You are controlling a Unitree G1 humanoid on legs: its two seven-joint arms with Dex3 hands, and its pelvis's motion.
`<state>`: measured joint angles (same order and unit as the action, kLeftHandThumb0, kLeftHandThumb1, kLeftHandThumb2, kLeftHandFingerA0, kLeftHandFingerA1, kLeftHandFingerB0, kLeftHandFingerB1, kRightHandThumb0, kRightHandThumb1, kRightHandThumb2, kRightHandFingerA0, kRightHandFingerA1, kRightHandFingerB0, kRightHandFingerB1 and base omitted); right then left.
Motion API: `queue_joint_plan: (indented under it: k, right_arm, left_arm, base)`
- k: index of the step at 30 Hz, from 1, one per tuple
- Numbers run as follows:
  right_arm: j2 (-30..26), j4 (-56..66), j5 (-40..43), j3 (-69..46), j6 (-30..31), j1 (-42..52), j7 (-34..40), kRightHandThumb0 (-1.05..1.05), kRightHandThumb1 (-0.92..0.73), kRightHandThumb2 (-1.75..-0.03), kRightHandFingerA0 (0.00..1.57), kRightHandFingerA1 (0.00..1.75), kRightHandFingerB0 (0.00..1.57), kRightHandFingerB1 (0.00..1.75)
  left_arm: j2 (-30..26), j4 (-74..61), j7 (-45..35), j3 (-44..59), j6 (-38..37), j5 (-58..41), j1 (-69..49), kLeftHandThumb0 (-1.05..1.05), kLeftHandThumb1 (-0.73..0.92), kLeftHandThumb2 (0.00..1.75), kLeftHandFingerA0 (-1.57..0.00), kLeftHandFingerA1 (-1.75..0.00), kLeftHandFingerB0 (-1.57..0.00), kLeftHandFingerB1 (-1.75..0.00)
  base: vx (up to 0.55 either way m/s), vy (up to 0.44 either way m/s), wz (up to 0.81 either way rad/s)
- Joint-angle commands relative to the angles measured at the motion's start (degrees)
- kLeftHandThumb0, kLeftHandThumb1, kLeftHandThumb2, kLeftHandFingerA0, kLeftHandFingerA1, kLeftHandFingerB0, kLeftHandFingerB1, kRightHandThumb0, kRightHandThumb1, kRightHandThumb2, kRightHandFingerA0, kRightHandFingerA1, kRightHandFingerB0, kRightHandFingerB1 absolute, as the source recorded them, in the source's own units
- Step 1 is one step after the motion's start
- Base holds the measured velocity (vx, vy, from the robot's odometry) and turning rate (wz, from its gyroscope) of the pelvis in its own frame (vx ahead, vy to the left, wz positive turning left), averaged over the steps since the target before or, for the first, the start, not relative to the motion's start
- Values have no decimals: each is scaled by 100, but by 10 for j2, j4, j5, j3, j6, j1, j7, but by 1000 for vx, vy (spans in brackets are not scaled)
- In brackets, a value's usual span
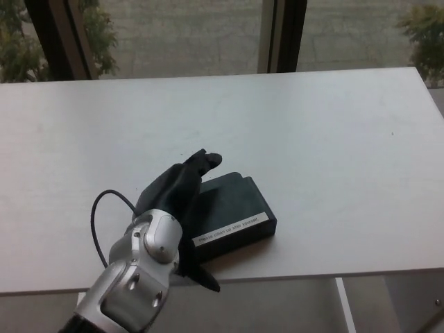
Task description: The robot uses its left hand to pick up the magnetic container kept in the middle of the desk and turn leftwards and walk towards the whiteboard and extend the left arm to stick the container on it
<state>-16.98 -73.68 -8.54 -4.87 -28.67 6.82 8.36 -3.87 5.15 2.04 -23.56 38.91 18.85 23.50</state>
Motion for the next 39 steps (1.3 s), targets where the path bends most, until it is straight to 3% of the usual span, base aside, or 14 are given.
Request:
queue_joint_plan:
  k: [1,15,16,17,21,22,25,26,29,31,34,35,38,39]
  right_arm:
    - [-11,6,-2,5,2,5,-8,-31,-61,-59,79,58,65,47]
    - [-13,4,-11,25,11,0,0,-33,-63,-59,80,59,64,46]
    - [-14,10,-17,31,5,5,6,-31,-66,-60,79,62,65,47]
    - [-14,12,-19,33,2,8,8,-31,-66,-60,79,62,65,47]
    - [-15,14,-18,35,2,8,9,-31,-66,-60,79,62,65,47]
    - [-19,17,-24,40,-3,14,18,-32,-66,-60,78,62,65,47]
    - [-21,20,-26,44,-6,17,23,-32,-66,-60,78,62,65,47]
    - [-21,15,-24,44,0,14,26,-29,-68,-61,78,58,65,46]
    - [-21,15,-24,45,1,14,27,-29,-68,-61,78,58,65,46]
    - [-23,18,-30,49,-4,17,33,-31,-69,-61,79,62,65,47]
    - [-19,24,-30,50,-10,23,35,-33,-68,-60,79,64,66,47]
    - [-18,23,-29,50,-6,24,35,-32,-69,-61,77,58,66,45]
    - [-18,23,-29,50,-5,28,37,-32,-69,-61,77,58,66,45]
    - [-19,23,-30,51,-9,29,38,-31,-70,-61,77,56,66,46]
  left_arm:
    - [11,7,-38,47,19,-34,10,-70,92,68,-49,-55,-28,-38]
    - [5,43,-29,49,8,-6,4,-68,88,66,-62,-57,-35,-39]
    - [-32,59,-45,-28,0,50,-13,-59,75,62,-66,-70,-33,-38]
    - [-49,66,-51,-63,-3,73,-19,-59,75,62,-66,-70,-33,-38]
    - [-56,64,-47,-71,-2,66,-18,-59,75,62,-66,-70,-33,-38]
    - [-77,89,-42,-127,-36,107,-30,-50,54,86,-56,-72,-34,-53]
    - [-88,101,-38,-153,-53,125,-34,-50,54,86,-56,-72,-34,-53]
    - [-84,115,-4,-170,-70,147,-43,-28,76,62,-55,-99,-39,-41]
    - [-82,121,1,-170,-79,154,-45,-28,76,62,-55,-99,-39,-41]
    - [-60,135,68,-149,-114,150,-73,-12,78,63,-61,-108,-49,-49]
    - [-37,148,123,-118,-149,146,-98,-10,75,64,-61,-104,-50,-50]
    - [-23,161,151,-107,-168,146,-108,-6,71,61,-66,-79,-66,-56]
    - [-13,169,165,-96,-185,154,-118,-6,71,61,-66,-79,-66,-56]
    - [-7,175,170,-87,-199,148,-121,-5,71,62,-71,-70,-74,-58]
  base:
    - [0,0,0]
    - [0,0,0]
    - [0,0,0]
    - [0,0,0]
    - [0,0,0]
    - [0,0,0]
    - [0,0,0]
    - [0,0,0]
    - [0,0,0]
    - [0,0,0]
    - [0,0,0]
    - [0,0,0]
    - [0,0,0]
    - [0,0,0]
